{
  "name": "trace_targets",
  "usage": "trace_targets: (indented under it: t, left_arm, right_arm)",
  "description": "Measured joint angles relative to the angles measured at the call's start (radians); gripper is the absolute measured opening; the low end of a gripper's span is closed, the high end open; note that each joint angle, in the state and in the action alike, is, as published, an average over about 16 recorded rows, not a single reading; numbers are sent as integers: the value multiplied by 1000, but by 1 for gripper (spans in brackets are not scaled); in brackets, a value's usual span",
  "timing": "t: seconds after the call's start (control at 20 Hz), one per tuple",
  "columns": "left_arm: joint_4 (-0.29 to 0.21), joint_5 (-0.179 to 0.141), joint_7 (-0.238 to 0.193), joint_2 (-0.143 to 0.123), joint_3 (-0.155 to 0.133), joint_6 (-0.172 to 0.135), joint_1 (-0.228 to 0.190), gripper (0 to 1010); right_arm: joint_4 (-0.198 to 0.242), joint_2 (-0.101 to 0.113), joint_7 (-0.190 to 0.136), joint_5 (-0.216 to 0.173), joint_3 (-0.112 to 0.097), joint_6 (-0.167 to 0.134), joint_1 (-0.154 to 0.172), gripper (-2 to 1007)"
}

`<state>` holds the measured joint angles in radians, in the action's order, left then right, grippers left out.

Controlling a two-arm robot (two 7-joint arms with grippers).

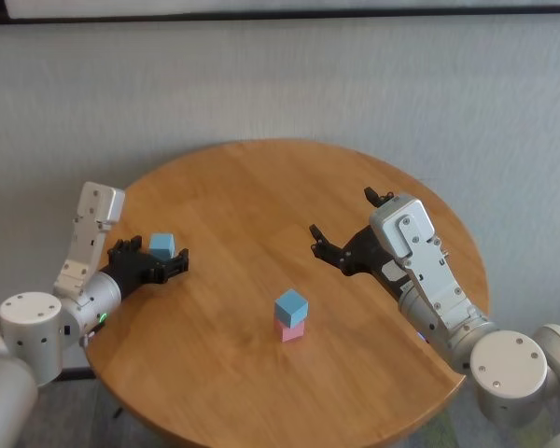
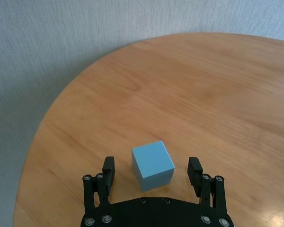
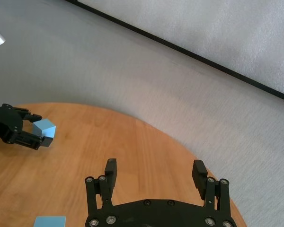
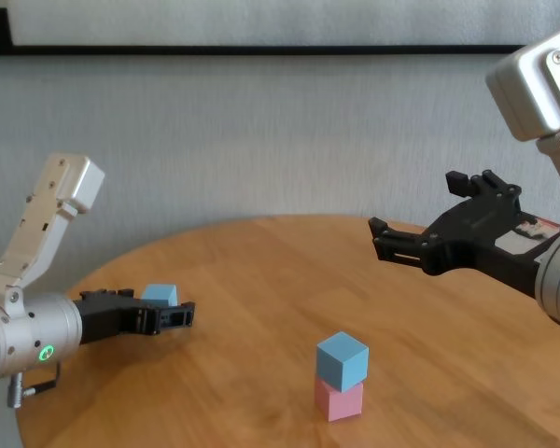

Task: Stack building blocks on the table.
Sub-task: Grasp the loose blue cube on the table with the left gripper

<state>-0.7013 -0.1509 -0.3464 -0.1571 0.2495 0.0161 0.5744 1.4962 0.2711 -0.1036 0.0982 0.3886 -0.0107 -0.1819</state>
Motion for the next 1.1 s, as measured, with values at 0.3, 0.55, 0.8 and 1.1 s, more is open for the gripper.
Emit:
trace_targets:
  t: [0.3,0.55,0.8,1.1]
  left_arm:
    - [24,3,-2,5,-2,-2,14,1000]
    - [44,1,-4,9,-6,-8,25,1000]
    - [57,-2,-6,12,-11,-15,32,1000]
    - [62,-6,-7,13,-14,-20,34,997]
  right_arm:
    - [0,0,0,0,0,0,0,1005]
    - [0,0,0,0,0,0,0,1005]
    - [0,0,0,0,0,0,0,1005]
    - [0,0,0,0,0,0,0,1005]
